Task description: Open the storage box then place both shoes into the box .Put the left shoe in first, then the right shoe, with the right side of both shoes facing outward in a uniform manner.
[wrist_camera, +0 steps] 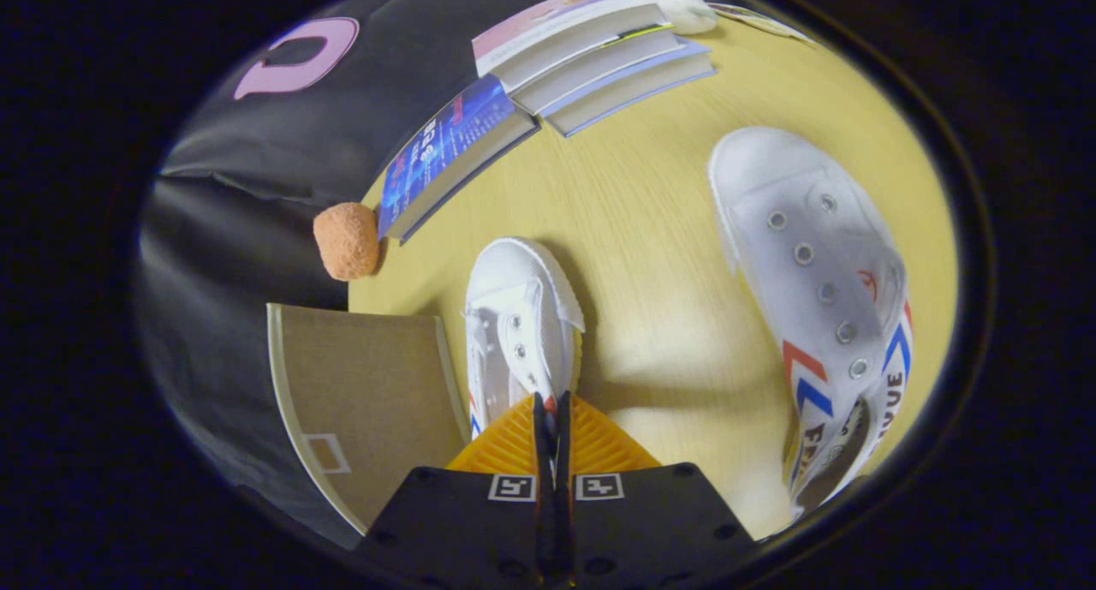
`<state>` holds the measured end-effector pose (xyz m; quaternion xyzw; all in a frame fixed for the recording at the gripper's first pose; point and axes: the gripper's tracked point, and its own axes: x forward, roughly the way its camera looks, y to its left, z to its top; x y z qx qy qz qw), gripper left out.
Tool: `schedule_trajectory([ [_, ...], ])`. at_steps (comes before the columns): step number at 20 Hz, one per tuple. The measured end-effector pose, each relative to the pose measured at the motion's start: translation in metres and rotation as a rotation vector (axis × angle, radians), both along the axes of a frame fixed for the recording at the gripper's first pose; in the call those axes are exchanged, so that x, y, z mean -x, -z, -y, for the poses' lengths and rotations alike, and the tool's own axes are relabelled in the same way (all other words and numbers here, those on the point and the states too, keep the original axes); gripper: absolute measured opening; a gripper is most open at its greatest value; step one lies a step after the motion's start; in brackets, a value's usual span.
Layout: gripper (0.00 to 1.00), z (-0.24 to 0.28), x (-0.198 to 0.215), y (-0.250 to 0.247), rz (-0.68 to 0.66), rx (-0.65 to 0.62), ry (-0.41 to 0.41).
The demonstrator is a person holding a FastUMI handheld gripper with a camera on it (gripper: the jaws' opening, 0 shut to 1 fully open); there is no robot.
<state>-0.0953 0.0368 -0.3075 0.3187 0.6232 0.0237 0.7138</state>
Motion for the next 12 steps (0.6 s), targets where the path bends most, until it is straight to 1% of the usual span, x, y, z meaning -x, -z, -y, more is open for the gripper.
schedule_trajectory([
  [5, 0.03, -0.009, 0.001, -0.016, 0.016, -0.054, 0.015],
  [9, 0.03, -0.012, -0.009, -0.038, 0.047, -0.113, 0.072],
  [12, 0.02, -0.015, -0.025, -0.069, 0.095, -0.169, 0.121],
])
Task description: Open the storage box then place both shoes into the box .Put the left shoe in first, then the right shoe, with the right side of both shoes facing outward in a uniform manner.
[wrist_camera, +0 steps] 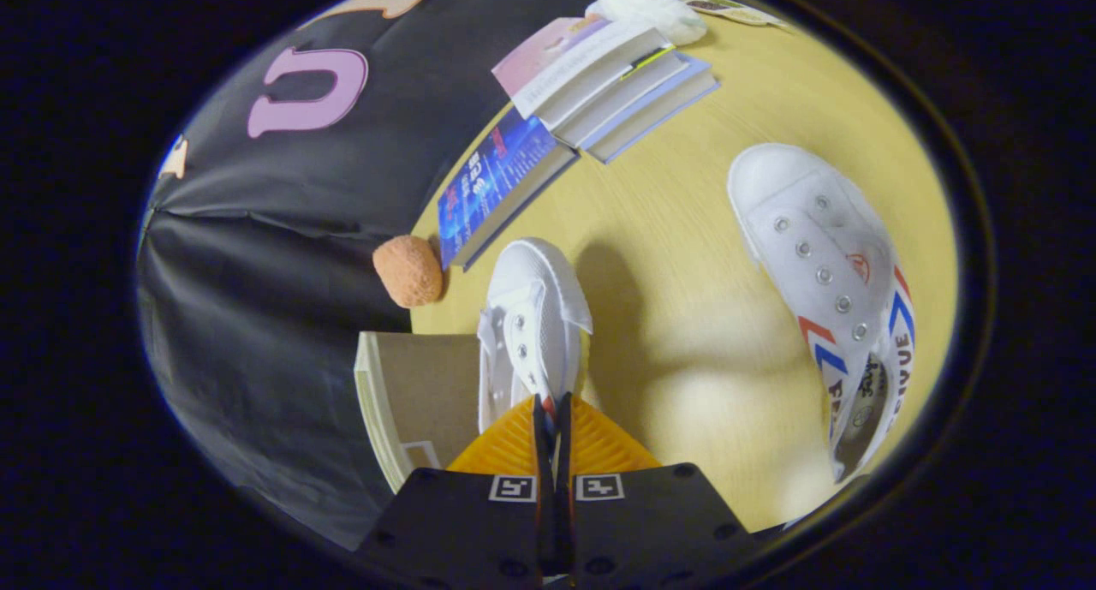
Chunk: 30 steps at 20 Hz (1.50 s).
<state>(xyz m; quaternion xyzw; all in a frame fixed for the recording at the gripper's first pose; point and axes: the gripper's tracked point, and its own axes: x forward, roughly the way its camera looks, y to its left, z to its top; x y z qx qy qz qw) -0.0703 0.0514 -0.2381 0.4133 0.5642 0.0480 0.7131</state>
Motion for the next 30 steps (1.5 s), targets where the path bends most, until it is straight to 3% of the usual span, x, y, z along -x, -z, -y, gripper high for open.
schedule_trajectory([
  [6, 0.02, -0.018, -0.040, -0.087, 0.154, -0.076, 0.024],
  [13, 0.02, -0.114, -0.035, -0.152, 0.243, -0.168, -0.123],
  [19, 0.02, -0.199, -0.007, -0.111, 0.168, -0.157, -0.241],
  [30, 0.02, -0.243, 0.020, -0.041, 0.118, 0.025, -0.310],
])
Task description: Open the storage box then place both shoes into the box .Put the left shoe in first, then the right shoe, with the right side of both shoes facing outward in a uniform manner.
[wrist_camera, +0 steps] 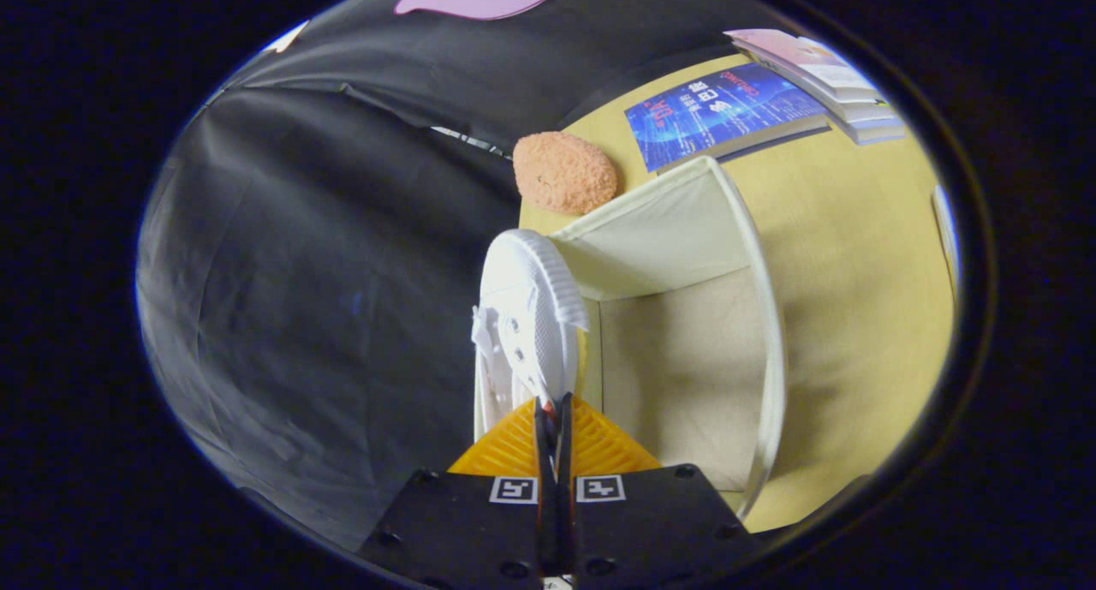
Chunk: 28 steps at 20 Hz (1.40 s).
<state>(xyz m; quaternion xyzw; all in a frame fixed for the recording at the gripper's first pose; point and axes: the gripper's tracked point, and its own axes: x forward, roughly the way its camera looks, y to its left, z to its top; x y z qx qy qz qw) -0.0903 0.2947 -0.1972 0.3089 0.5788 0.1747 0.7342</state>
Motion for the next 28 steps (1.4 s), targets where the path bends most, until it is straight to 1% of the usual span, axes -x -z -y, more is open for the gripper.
schedule_trajectory([
  [3, 0.02, 0.001, 0.014, 0.018, -0.006, 0.057, -0.043],
  [5, 0.02, -0.005, 0.016, 0.029, -0.031, 0.056, -0.033],
  [7, 0.02, -0.025, 0.010, 0.025, -0.057, -0.026, -0.008],
  [12, 0.02, -0.032, 0.005, 0.023, -0.042, 0.012, -0.032],
  [18, 0.02, -0.019, -0.007, 0.007, -0.023, -0.023, 0.000],
  [21, 0.02, 0.004, -0.019, -0.005, 0.010, -0.021, 0.026],
  [24, 0.02, 0.043, -0.034, -0.018, 0.055, -0.007, 0.072],
  [28, 0.02, 0.121, -0.056, -0.035, 0.118, 0.035, 0.166],
])
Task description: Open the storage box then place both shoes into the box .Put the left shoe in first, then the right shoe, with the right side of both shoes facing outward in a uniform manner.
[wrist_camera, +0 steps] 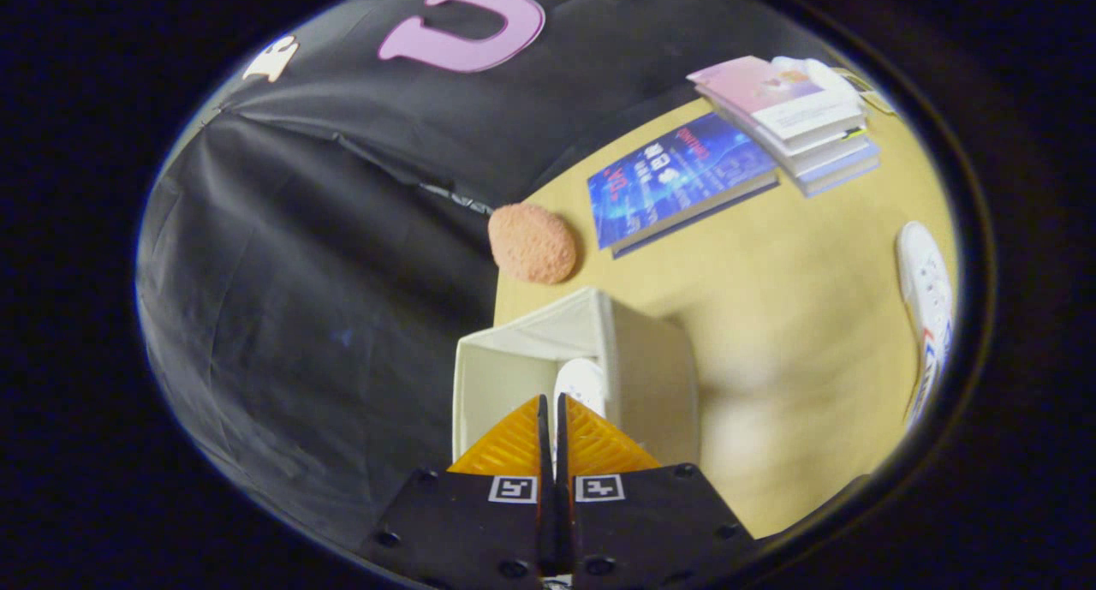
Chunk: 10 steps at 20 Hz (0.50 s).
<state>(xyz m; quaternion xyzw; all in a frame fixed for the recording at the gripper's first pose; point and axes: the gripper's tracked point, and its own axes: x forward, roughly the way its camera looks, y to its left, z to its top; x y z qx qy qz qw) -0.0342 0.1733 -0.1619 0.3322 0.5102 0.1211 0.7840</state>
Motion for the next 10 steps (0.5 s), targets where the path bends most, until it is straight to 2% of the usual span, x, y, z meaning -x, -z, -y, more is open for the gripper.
schedule_trajectory([
  [4, 0.02, 0.086, -0.006, 0.006, 0.018, 0.084, 0.098],
  [10, 0.03, 0.203, 0.020, 0.038, -0.054, 0.159, 0.243],
])
